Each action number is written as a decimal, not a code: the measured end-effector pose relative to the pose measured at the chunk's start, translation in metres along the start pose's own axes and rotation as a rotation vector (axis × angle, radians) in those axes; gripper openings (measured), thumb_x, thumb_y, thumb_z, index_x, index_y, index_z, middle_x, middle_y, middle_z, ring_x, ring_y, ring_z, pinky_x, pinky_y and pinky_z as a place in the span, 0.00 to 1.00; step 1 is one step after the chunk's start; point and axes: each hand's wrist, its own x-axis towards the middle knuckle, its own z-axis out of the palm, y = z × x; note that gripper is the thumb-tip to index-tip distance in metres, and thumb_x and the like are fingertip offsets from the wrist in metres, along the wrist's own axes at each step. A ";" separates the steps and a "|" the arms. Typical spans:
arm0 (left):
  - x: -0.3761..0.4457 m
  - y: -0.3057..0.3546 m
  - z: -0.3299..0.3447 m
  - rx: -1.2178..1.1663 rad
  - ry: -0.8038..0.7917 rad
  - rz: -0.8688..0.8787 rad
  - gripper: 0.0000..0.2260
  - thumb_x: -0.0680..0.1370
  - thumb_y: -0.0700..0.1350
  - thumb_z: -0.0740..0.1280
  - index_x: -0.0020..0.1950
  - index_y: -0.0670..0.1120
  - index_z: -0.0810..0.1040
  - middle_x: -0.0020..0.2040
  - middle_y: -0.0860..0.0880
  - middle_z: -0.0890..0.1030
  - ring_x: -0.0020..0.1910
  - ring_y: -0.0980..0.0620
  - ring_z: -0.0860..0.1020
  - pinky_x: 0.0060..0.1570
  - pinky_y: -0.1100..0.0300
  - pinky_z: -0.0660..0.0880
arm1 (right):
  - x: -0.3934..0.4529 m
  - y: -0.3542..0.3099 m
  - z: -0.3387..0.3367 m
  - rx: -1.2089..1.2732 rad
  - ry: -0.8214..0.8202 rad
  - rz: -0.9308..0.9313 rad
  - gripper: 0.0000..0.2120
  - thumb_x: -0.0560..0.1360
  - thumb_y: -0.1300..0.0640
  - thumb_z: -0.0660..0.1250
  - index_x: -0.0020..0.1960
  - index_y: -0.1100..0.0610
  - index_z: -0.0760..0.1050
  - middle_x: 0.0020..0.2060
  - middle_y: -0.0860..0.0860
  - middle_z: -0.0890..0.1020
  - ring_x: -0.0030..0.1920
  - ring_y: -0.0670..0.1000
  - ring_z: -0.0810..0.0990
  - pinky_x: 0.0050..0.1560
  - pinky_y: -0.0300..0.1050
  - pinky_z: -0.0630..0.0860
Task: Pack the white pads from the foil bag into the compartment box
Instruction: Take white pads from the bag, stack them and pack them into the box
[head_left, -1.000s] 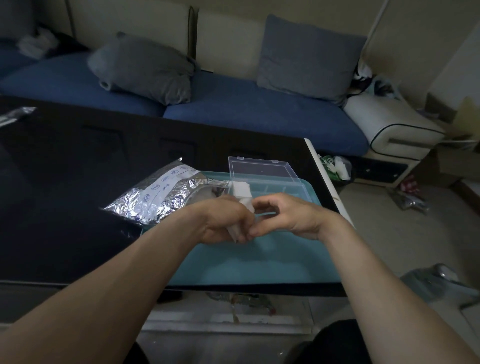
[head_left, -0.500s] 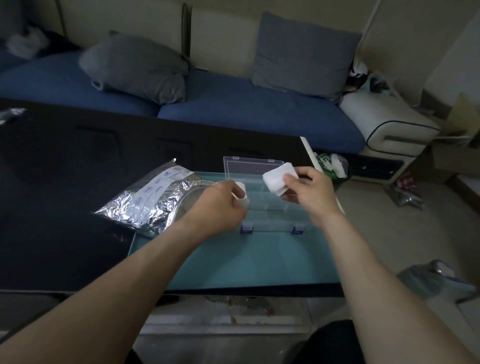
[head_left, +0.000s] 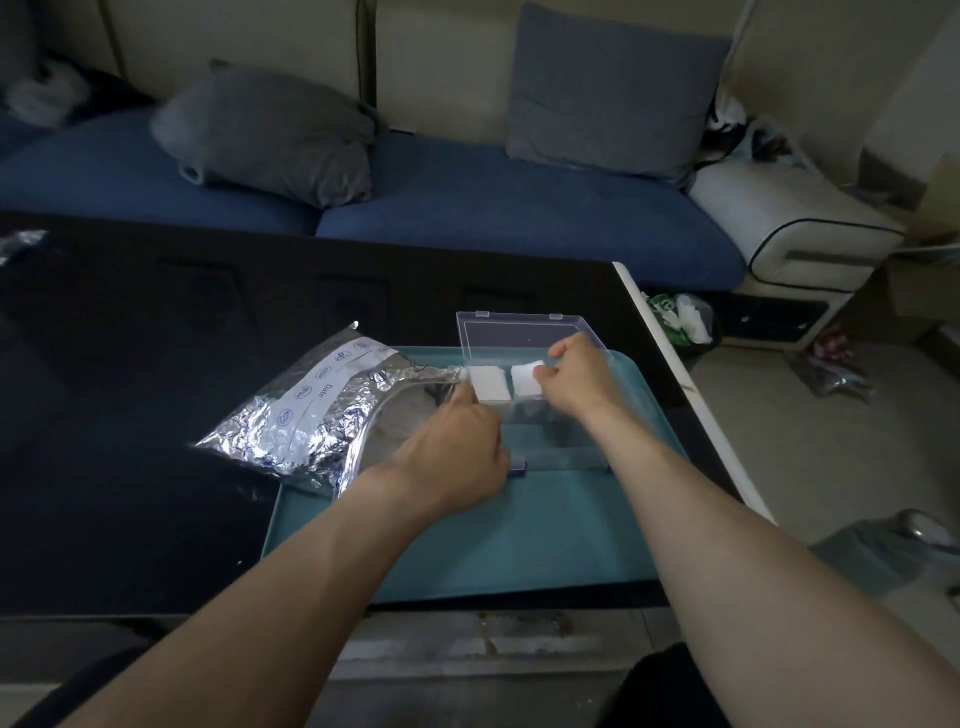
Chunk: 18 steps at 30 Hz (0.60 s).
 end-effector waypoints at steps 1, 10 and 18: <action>0.001 0.000 0.001 0.001 -0.003 0.000 0.14 0.80 0.47 0.63 0.60 0.40 0.80 0.65 0.40 0.69 0.57 0.41 0.77 0.61 0.55 0.72 | 0.002 0.000 0.002 -0.020 -0.007 0.002 0.13 0.79 0.56 0.69 0.60 0.58 0.72 0.57 0.56 0.80 0.58 0.58 0.79 0.55 0.45 0.72; 0.002 -0.003 0.006 0.014 -0.035 0.025 0.15 0.79 0.49 0.64 0.58 0.40 0.80 0.63 0.42 0.69 0.56 0.42 0.77 0.62 0.49 0.73 | 0.003 -0.008 -0.002 -0.325 -0.027 0.045 0.06 0.75 0.54 0.69 0.46 0.55 0.74 0.39 0.52 0.78 0.44 0.57 0.79 0.39 0.43 0.70; -0.003 -0.003 0.003 0.027 -0.021 0.051 0.15 0.80 0.49 0.63 0.60 0.41 0.79 0.64 0.43 0.70 0.58 0.43 0.77 0.62 0.51 0.73 | -0.001 -0.014 -0.002 -0.256 -0.011 0.018 0.03 0.73 0.58 0.73 0.46 0.53 0.84 0.42 0.49 0.85 0.45 0.50 0.83 0.43 0.43 0.78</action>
